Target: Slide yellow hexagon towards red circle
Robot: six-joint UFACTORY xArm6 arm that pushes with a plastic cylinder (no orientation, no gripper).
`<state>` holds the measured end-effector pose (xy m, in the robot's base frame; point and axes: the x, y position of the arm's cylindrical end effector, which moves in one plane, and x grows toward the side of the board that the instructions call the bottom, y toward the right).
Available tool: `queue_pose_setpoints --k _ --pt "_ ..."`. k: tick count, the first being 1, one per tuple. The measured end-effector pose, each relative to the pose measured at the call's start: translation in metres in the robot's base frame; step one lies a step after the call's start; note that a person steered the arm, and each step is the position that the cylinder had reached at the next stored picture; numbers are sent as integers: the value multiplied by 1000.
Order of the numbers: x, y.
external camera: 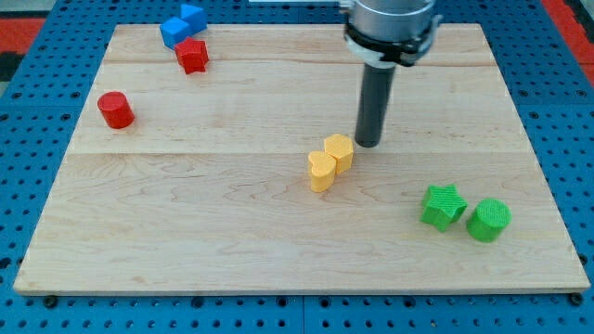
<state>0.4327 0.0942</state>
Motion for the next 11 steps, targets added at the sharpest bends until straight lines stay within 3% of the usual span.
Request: queue_pose_setpoints --k 1,3,5,6,7,10,11 --pt "22 -10" --pt "22 -39" --pt "22 -111" --pt "13 -137" --pt "-3 -121" --pt "-16 -248" --pt "-31 -240"
